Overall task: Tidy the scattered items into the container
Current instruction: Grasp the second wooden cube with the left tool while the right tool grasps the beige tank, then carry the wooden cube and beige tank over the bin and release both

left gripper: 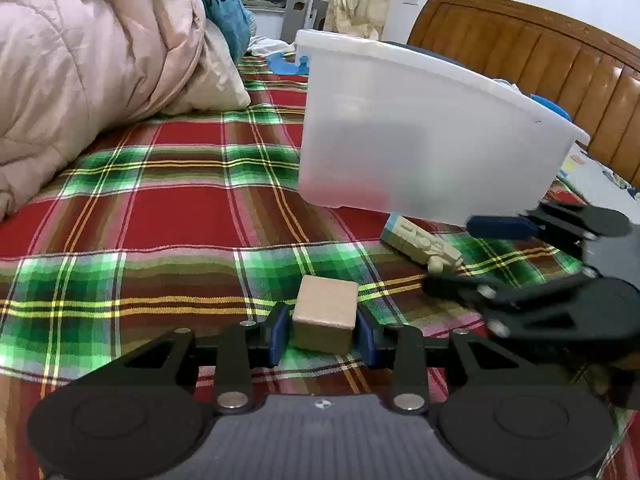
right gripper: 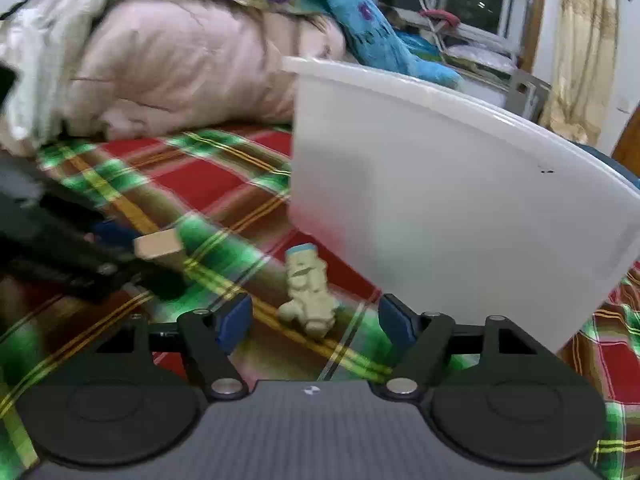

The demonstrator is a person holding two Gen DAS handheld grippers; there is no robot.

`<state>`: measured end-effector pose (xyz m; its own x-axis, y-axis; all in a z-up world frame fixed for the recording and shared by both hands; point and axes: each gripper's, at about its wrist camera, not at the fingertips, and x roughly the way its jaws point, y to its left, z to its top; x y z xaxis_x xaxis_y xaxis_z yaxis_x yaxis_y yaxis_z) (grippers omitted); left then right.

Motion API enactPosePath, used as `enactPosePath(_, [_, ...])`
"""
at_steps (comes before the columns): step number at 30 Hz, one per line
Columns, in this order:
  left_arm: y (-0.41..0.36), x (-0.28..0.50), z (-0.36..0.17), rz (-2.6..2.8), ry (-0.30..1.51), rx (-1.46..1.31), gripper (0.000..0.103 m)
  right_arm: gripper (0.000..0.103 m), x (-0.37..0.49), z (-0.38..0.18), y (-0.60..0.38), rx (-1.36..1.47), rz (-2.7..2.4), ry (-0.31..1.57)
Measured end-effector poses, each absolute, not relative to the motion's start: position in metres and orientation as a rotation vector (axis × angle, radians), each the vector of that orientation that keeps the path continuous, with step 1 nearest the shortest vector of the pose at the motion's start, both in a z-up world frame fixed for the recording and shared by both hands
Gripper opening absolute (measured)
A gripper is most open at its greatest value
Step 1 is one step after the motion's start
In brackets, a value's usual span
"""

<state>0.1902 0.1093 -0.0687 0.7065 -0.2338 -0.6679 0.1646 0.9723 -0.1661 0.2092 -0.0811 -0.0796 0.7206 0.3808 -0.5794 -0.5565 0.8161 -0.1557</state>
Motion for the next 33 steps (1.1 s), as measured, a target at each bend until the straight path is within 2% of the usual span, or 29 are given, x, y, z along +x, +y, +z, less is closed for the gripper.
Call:
enactPosePath(1, [0.108, 0.189, -0.069, -0.222, 0.755, -0.089, 0.04, 0.065, 0.215, -0.08, -0.079, -0.324, 0.522, 0.566])
enactPosePath(2, [0.107, 0.188, -0.069, -0.223, 0.754, -0.081, 0.04, 0.053, 0.22, -0.082, -0.076, -0.32, 0.512, 0.577])
enactPosePath(4, [0.107, 0.187, -0.07, -0.226, 0.754, -0.083, 0.04, 0.04, 0.23, -0.085, -0.078, -0.3, 0.499, 0.633])
enactPosePath(9, [0.109, 0.184, -0.068, -0.231, 0.755, -0.099, 0.039, 0.039, 0.213, -0.084, -0.086, -0.284, 0.447, 0.647])
enactPosePath(12, [0.105, 0.182, -0.067, -0.229, 0.739, -0.09, 0.033, 0.039, 0.195, -0.08, -0.095, -0.256, 0.419, 0.66])
enactPosePath(17, [0.088, 0.168, -0.056, -0.255, 0.689, -0.017, 0.033, 0.039, 0.167, -0.073, -0.106, -0.24, 0.395, 0.658])
enactPosePath(33, [0.038, 0.151, 0.072, -0.338, 0.431, 0.029, 0.033, 0.039, 0.162, 0.029, -0.123, -0.209, 0.284, 0.446])
